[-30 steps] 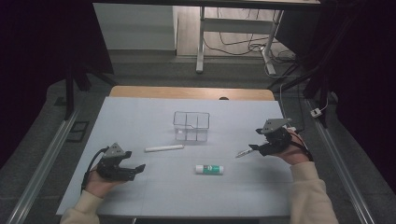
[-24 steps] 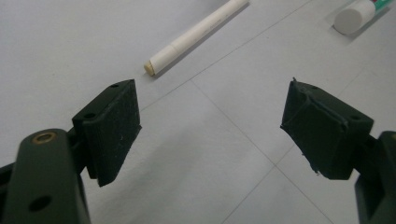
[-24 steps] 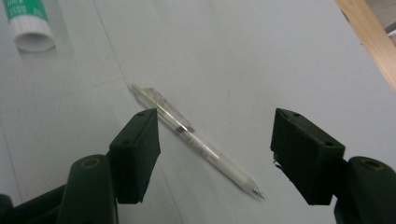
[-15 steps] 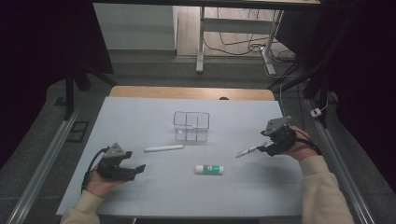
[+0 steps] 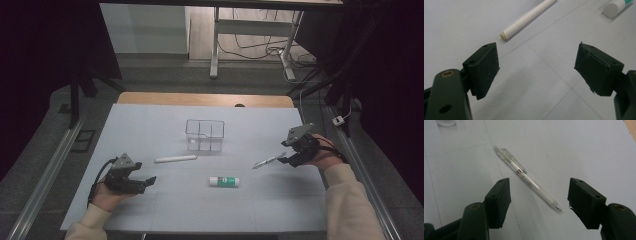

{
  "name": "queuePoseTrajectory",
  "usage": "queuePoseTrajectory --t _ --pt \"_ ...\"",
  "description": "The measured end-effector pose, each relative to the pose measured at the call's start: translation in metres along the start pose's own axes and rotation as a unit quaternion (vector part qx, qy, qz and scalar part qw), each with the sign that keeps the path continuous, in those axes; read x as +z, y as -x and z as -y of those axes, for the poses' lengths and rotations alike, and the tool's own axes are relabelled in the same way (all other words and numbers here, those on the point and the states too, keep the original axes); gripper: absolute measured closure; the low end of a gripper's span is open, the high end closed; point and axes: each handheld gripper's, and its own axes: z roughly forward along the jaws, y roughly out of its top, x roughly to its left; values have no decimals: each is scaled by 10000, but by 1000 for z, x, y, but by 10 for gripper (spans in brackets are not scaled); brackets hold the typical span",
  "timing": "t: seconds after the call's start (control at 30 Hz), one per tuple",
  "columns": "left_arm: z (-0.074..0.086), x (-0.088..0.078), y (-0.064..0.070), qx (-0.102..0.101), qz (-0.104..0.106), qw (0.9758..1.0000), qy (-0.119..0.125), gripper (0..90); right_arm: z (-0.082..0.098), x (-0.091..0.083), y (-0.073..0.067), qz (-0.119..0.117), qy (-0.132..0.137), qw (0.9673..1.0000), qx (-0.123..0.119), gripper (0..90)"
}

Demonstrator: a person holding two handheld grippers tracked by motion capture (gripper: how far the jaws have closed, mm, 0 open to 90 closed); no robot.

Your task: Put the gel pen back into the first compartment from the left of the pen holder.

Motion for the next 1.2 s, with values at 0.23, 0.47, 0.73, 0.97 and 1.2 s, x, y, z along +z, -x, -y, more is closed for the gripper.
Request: queuePoseTrajectory --t 0.23,0.47,0.73,0.97,1.2 --pt "0 0 0 4 4 10000 -10 198 0 10 2 -107 -142 9998 -77 346" --pt "0 1 0 9 5 10000 -23 198 -1 18 2 -231 -274 9993 -133 375" --pt "0 1 0 22 -3 10000 -43 197 -2 30 2 -290 -444 9982 -288 397" --pt "0 2 0 33 8 10000 -51 198 -3 43 5 -335 -609 9971 -313 414" --pt "1 3 -1 31 39 10000 -73 195 -1 51 10 -366 -798 9958 -276 432"
